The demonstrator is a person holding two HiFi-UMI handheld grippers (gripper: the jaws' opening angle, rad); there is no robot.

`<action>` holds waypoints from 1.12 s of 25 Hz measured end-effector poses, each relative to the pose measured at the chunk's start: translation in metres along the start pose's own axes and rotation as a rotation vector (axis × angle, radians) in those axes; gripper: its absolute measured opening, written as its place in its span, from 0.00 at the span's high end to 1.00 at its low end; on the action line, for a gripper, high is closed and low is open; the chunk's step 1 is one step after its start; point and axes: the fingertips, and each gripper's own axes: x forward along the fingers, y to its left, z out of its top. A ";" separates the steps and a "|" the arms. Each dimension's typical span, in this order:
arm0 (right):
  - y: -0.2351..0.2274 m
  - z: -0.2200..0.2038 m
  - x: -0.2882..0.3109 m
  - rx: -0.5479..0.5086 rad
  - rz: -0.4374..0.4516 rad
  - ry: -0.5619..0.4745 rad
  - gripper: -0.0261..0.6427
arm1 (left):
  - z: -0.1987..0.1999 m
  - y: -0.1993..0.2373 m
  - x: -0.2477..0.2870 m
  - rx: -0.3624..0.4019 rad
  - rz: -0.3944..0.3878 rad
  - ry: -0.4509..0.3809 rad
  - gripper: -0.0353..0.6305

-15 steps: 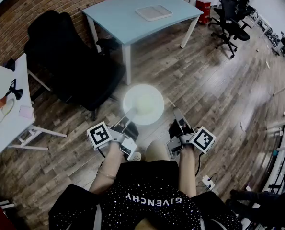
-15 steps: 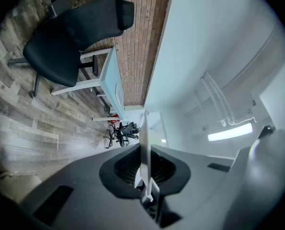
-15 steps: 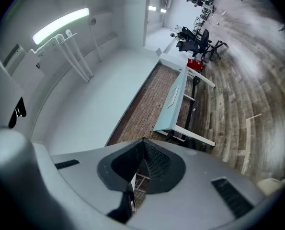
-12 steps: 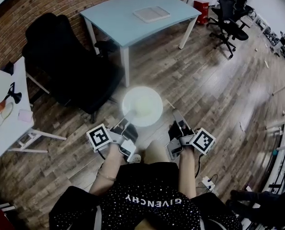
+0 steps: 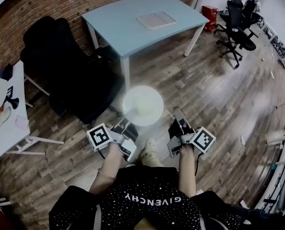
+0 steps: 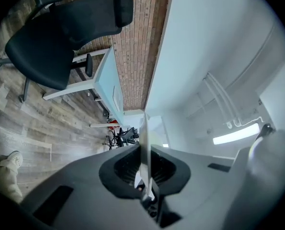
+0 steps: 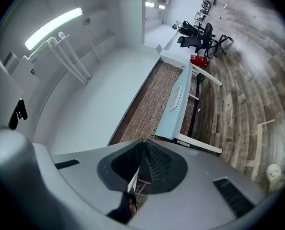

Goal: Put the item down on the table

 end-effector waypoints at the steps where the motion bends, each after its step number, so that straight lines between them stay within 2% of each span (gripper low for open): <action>1: -0.005 0.010 0.008 -0.003 0.001 0.004 0.94 | 0.004 0.001 0.012 0.001 0.000 -0.006 0.90; 10: -0.048 0.103 0.067 -0.002 0.025 0.017 0.94 | 0.022 0.013 0.121 -0.022 -0.015 -0.042 0.90; 13: -0.057 0.125 0.079 -0.008 0.042 0.028 0.94 | 0.025 0.017 0.144 -0.003 -0.007 -0.057 0.90; 19: -0.075 0.152 0.098 -0.011 0.058 0.055 0.94 | 0.033 0.025 0.180 0.000 -0.021 -0.096 0.90; 28: -0.092 0.161 0.116 0.005 0.057 0.084 0.94 | 0.039 0.033 0.194 0.016 0.006 -0.120 0.90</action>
